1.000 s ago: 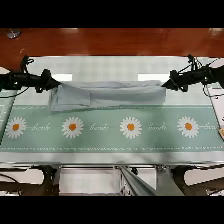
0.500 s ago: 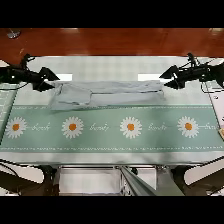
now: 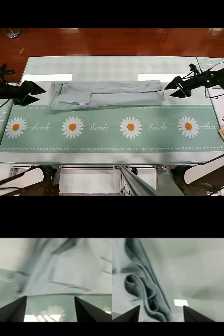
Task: Fold the shirts.
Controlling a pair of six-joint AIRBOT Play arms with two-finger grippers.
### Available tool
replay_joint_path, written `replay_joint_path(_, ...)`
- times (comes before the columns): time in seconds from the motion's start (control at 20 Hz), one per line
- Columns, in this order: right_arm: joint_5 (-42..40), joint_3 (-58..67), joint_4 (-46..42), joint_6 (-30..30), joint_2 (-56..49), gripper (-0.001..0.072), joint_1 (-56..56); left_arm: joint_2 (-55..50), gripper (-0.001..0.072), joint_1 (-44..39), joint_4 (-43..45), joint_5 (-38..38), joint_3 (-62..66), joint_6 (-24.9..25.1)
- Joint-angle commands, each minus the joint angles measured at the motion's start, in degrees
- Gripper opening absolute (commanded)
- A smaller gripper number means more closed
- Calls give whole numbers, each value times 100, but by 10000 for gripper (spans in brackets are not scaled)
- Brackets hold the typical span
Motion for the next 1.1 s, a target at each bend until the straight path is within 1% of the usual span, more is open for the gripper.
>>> replay_joint_path(0.0, -122, -13, 210, -31, -179, 616, 376, 1071, 695, -459, -1276, 857, -955, 763)
replay_joint_path(0.15, -144, -9, 402, -28, -319, 606, 734, 1130, 695, -1220, -1471, 883, -903, 756)
replay_joint_path(0.2, -168, -9, 409, -24, -321, 539, 826, 1064, 695, -1486, -1471, 949, -903, 756)
replay_joint_path(0.25, -114, 55, 413, -26, -321, 303, 879, 960, 695, -1764, -1473, 990, -903, 756)
replay_joint_path(0.3, 46, 170, 415, -61, -302, 28, 887, 846, 683, -1991, -1478, 1038, -901, 756)
replay_joint_path(0.35, 195, 273, 380, -142, -219, 33, 868, 721, 438, -2194, -1497, 1067, -901, 754)
replay_joint_path(0.4, 286, 323, 297, -190, -44, 33, 815, 597, 42, -2352, -1567, 1082, -892, 758)
replay_joint_path(0.45, 354, 317, 74, -208, 186, 32, 763, 485, 25, -2531, -1759, 1130, -887, 887)
replay_joint_path(0.55, 417, 11, -391, -389, 872, 31, 717, 354, 25, -3003, -2072, 1392, -817, 1202)
replay_joint_path(0.7, 87, -1158, -538, -640, 2374, 32, 721, 85, 23, -4037, -2044, 2177, -452, 1191)
replay_joint_path(0.8, -116, -1967, -682, -632, 3442, 32, 721, -431, 23, -4680, -1985, 2326, 68, 1067)
replay_joint_path(0.85, -149, -2308, -686, -610, 3930, 32, 721, -752, 23, -4986, -1829, 2363, 389, 949)
replay_joint_path(0.9, -144, -2610, -719, -542, 4411, 32, 721, -1137, 22, -5300, -1508, 2389, 791, 654)
replay_joint_path(0.95, -120, -2837, -752, -411, 4837, 32, 721, -1506, 22, -5587, -1075, 2404, 1191, 273)
replay_joint_path(1.05, -81, -3104, -767, -254, 5442, 32, 721, -2286, 22, -6122, -109, 2323, 2076, -662)
